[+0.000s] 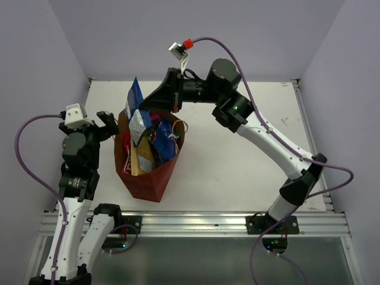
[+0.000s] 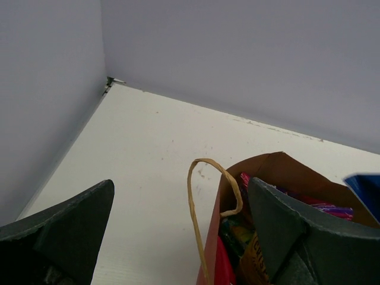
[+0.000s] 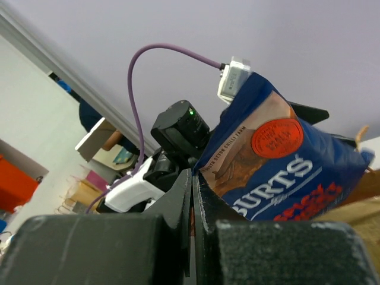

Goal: Place the snacks into the paper bag
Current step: Place the snack in the paper bag.

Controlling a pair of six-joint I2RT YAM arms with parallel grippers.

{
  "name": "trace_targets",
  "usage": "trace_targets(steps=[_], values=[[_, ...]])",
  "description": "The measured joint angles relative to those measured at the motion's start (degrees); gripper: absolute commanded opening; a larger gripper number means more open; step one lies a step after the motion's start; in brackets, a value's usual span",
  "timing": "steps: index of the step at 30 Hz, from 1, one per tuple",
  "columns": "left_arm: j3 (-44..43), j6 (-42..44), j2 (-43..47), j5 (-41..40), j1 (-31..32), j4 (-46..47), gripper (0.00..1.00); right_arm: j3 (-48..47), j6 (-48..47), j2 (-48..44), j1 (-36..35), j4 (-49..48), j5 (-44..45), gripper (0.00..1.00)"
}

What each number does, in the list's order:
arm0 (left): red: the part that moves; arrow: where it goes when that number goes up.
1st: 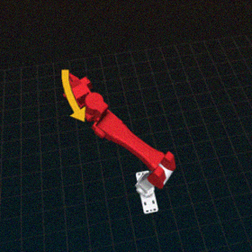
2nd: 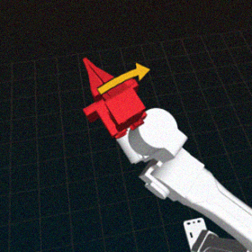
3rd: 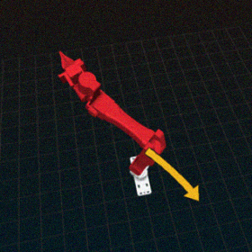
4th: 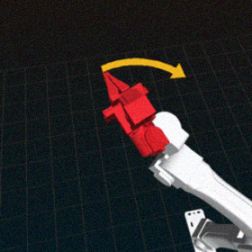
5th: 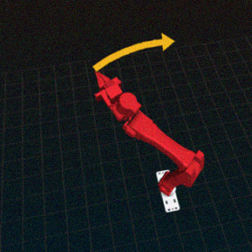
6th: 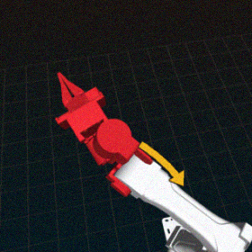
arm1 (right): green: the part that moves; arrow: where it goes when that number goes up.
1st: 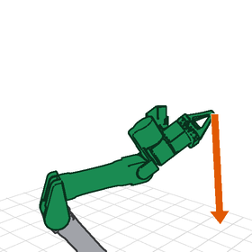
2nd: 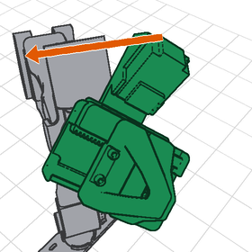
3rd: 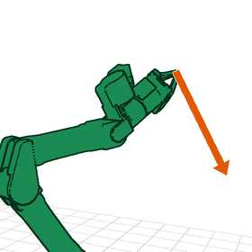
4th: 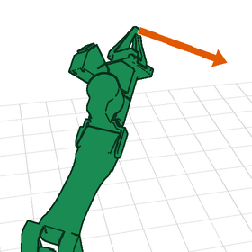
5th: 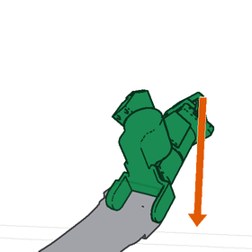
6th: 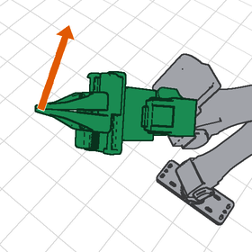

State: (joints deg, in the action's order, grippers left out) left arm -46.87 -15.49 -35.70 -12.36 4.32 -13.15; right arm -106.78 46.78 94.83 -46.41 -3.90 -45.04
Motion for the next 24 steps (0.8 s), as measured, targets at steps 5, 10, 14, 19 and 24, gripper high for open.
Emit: trace_targets(steps=[5,10,14,19,24], values=[[0.0,-0.48,1.22,-6.64,0.0,-1.51,0.99,-3.32,0.13,3.45,-3.67,0.0,0.63,0.0],[-0.02,-1.14,1.88,-10.82,0.0,-2.4,0.99,-5.66,0.13,6.14,-6.12,0.44,1.27,0.0],[-0.02,-1.51,2.05,-12.92,0.0,-2.62,0.99,-6.91,0.13,7.58,-7.63,0.48,2.38,0.0],[-0.02,-1.53,2.43,-14.91,0.0,-2.86,0.99,-7.08,0.11,8.15,-8.94,0.48,3.85,0.0],[-0.02,-1.55,2.43,-15.43,0.0,-2.86,0.98,-4.0,0.0,7.96,-9.46,-0.37,6.19,0.0]])
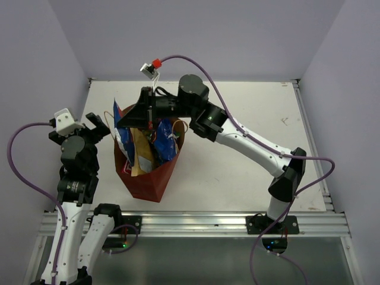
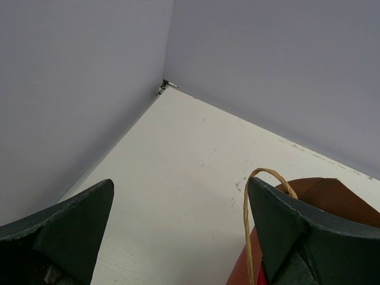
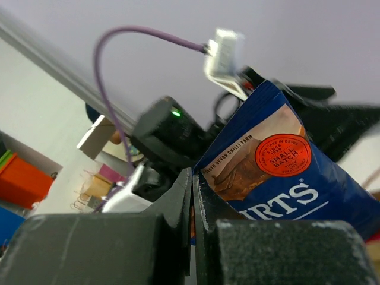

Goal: Place the snacks into the paper bag
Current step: Place the snack in the paper bag.

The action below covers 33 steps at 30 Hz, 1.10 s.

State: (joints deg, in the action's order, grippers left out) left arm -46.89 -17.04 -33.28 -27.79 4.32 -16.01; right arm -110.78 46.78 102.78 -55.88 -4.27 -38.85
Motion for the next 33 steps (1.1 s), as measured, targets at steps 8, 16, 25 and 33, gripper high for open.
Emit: trace_targets(steps=[8,16,25,33], values=[[0.0,0.04,-0.02,0.85,0.0,0.02,0.98,11.63,-1.4,-0.22,0.07,0.74,6.34,0.0],[0.0,0.09,-0.2,3.1,0.0,0.07,0.98,12.2,-3.17,-0.37,0.0,2.89,9.27,0.0],[0.0,0.09,-0.31,4.37,0.0,0.13,0.98,11.08,-4.92,-1.18,-0.09,5.75,12.24,0.0],[-0.66,-0.28,-1.84,8.79,0.0,-1.29,0.98,8.59,-9.25,-1.79,-2.16,15.87,18.62,0.0]])
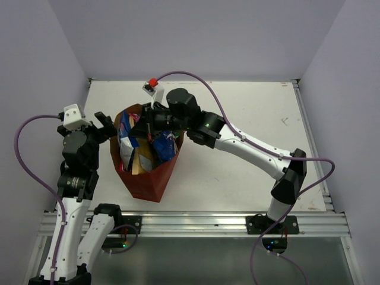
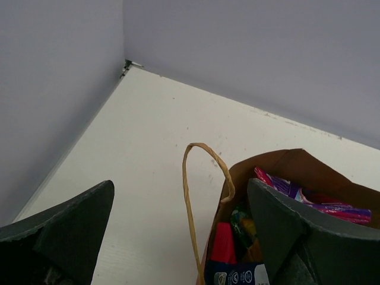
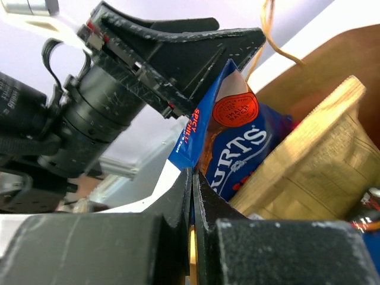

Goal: Place the snacks into the paper bag
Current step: Place the snack in the paper bag.

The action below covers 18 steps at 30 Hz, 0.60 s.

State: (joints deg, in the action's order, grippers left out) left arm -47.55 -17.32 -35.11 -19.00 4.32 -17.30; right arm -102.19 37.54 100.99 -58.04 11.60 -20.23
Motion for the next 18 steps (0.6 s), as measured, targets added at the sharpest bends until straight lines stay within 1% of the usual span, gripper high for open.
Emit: trace_targets(steps=[5,8,12,18], values=[[-5.6,-0.72,-3.28,3.87,0.0,-7.76,0.95,-4.44,-4.04,-0.7,-1.95,8.24,7.17,0.0],[-8.59,-1.09,-4.13,6.32,0.0,-11.87,0.93,-4.85,-6.38,-3.04,-2.47,12.63,12.28,0.0],[-10.43,-1.14,-4.61,9.81,0.0,-15.72,0.91,-4.96,-8.83,-6.38,-2.27,16.79,17.79,0.0],[-10.62,-1.11,-7.69,15.82,0.0,-20.37,0.89,-5.33,-10.6,-7.85,-2.21,17.92,19.28,0.0]])
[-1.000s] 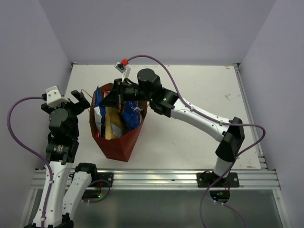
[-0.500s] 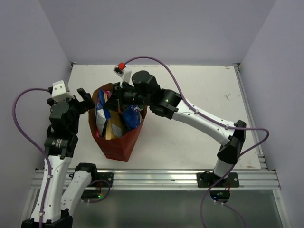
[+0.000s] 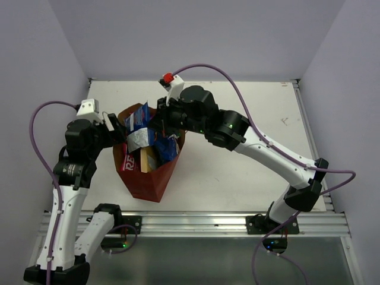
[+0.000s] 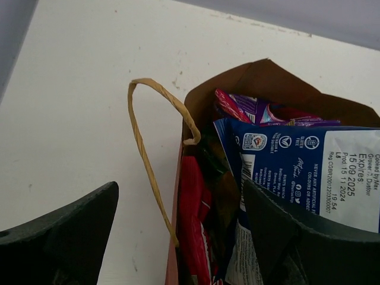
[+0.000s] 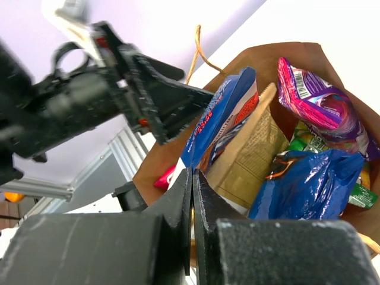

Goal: Place the snacks into the paper bag
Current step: Place the snack in the paper bag.

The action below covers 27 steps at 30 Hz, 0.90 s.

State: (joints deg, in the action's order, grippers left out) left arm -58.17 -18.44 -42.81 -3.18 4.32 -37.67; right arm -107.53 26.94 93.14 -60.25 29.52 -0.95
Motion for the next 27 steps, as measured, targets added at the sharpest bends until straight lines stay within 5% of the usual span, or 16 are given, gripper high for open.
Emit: trace_targets(steps=[9,15,20,27], values=[[1.95,0.09,-3.17,3.23,0.0,-1.84,0.6,-1.6,-1.14,0.33,0.0,0.11,-1.38,0.0],[2.03,0.37,-5.14,6.38,0.0,-1.64,0.09,-6.12,-2.89,0.63,0.0,1.18,-1.53,0.0],[0.37,1.55,-6.91,10.36,0.0,-1.44,0.0,-8.57,-3.54,1.27,0.0,1.4,-2.01,0.0],[-2.47,1.77,-8.81,15.17,0.0,-1.46,0.0,-7.76,-3.98,2.4,0.0,3.06,-3.26,0.0]])
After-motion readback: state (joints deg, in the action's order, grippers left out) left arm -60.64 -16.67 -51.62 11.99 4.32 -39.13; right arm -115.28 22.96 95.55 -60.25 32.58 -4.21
